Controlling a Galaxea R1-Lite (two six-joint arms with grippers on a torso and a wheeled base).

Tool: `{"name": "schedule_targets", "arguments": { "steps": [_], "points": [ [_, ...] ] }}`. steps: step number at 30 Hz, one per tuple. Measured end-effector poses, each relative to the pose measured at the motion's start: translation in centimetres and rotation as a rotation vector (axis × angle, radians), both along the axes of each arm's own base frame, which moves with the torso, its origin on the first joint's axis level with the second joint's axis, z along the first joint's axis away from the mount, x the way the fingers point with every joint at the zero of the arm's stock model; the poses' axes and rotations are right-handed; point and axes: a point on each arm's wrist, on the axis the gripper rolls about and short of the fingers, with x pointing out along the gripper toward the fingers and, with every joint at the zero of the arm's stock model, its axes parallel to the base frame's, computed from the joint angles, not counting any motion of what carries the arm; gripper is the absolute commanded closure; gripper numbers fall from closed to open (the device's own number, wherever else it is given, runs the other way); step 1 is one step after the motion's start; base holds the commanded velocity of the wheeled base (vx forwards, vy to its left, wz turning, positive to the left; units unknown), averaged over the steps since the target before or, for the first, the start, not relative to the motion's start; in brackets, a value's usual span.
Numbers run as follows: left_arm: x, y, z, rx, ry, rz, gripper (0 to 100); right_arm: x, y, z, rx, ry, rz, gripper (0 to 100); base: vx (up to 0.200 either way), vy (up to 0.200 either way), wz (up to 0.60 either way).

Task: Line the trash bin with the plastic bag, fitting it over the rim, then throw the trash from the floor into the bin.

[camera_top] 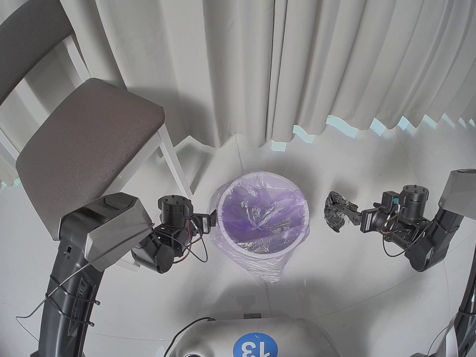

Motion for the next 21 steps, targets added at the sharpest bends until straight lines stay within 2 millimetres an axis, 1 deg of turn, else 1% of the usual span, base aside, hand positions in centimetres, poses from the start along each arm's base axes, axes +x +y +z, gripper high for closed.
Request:
{"name": "schedule_targets", "arguments": {
  "steps": [5,8,11,13,16,21],
  "points": [
    [1.0,0.2,-1.8,0.004,0.011,0.013,0,-0.7,-0.7,-0.1,0.007,-0.006,-0.019,0,0.0,0.0,0.0],
    [1.1,0.3,-2.4,0.001,0.012,0.018,0,-1.0,-0.8,0.0,0.007,-0.004,-0.024,0,0.0,0.0,0.0],
    [1.1,0.4,-2.5,-0.019,0.009,0.028,0,-1.2,-0.9,0.3,0.007,-0.007,-0.025,0,0.0,0.0,0.0],
    [0.9,0.5,-2.3,-0.049,0.003,0.036,0,-1.5,-0.9,0.6,0.007,-0.012,-0.025,0,0.0,0.0,0.0],
    [0.1,0.9,-1.6,-0.099,0.018,0.034,0,-1.9,-0.8,1.1,0.007,-0.021,-0.024,0,0.0,0.0,0.0],
    [-2.0,2.0,0.6,-0.159,0.04,0.012,0,-2.5,-0.6,1.8,0.001,-0.03,-0.036,0,0.0,0.0,0.0]
  ]
}}
